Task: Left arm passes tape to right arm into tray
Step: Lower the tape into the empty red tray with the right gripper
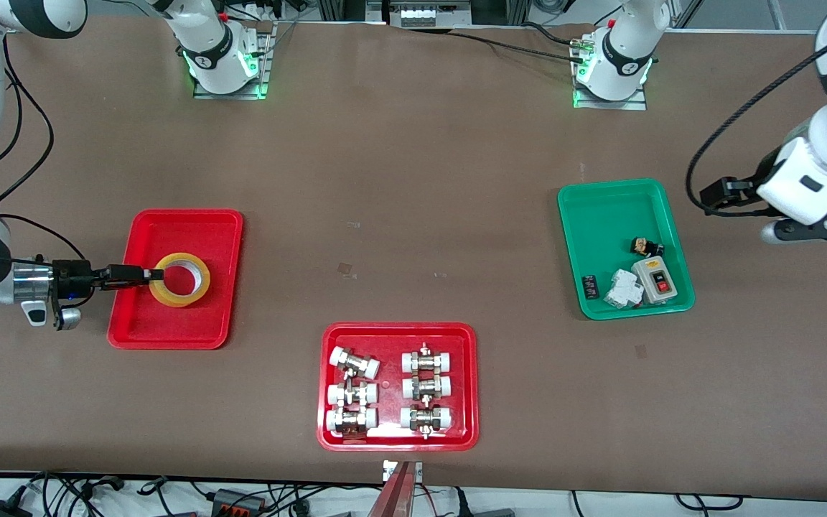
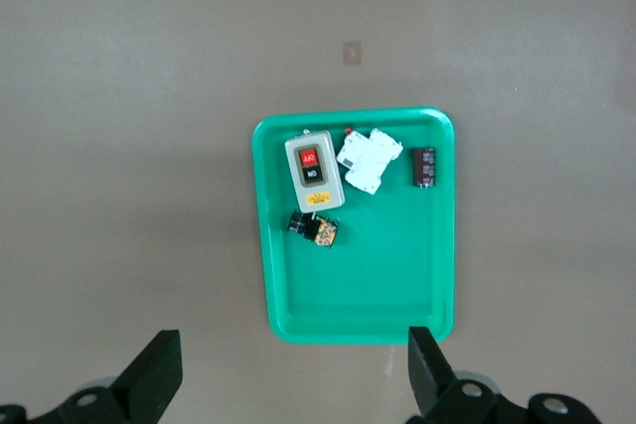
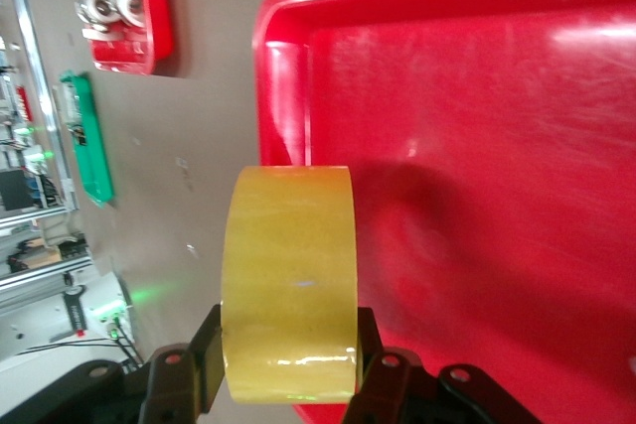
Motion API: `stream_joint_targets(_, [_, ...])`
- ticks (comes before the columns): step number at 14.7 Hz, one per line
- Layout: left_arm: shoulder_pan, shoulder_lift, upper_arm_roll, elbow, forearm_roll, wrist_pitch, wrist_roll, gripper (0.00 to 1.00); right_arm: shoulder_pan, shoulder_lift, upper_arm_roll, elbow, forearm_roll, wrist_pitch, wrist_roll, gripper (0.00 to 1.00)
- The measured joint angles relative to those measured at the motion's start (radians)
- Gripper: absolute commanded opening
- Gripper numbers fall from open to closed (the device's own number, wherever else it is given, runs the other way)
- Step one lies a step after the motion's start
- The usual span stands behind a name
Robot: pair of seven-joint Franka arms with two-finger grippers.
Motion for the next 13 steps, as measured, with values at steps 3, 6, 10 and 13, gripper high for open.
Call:
stream_joint_targets(3, [0.003, 0.000, 0.000, 0.012, 0.000, 0.001, -0.002, 1.00, -0.001, 0.006, 0.001, 0.000, -0.030, 0.023, -0.001, 1.00])
stream_joint_targets(6, [0.004, 0.000, 0.000, 0.009, -0.008, -0.001, -0.002, 1.00, 0.013, 0.004, 0.017, 0.005, -0.131, 0.066, -0.002, 1.00])
stream_joint_targets(10, [0.006, -0.002, -0.001, -0.012, -0.054, -0.008, -0.002, 1.00, 0.050, 0.004, 0.021, 0.005, -0.173, 0.101, -0.002, 1.00])
stream_joint_targets(13, [0.006, -0.010, -0.007, -0.023, -0.056, -0.043, -0.002, 1.00, 0.049, 0.004, 0.021, 0.005, -0.167, 0.096, -0.002, 1.00])
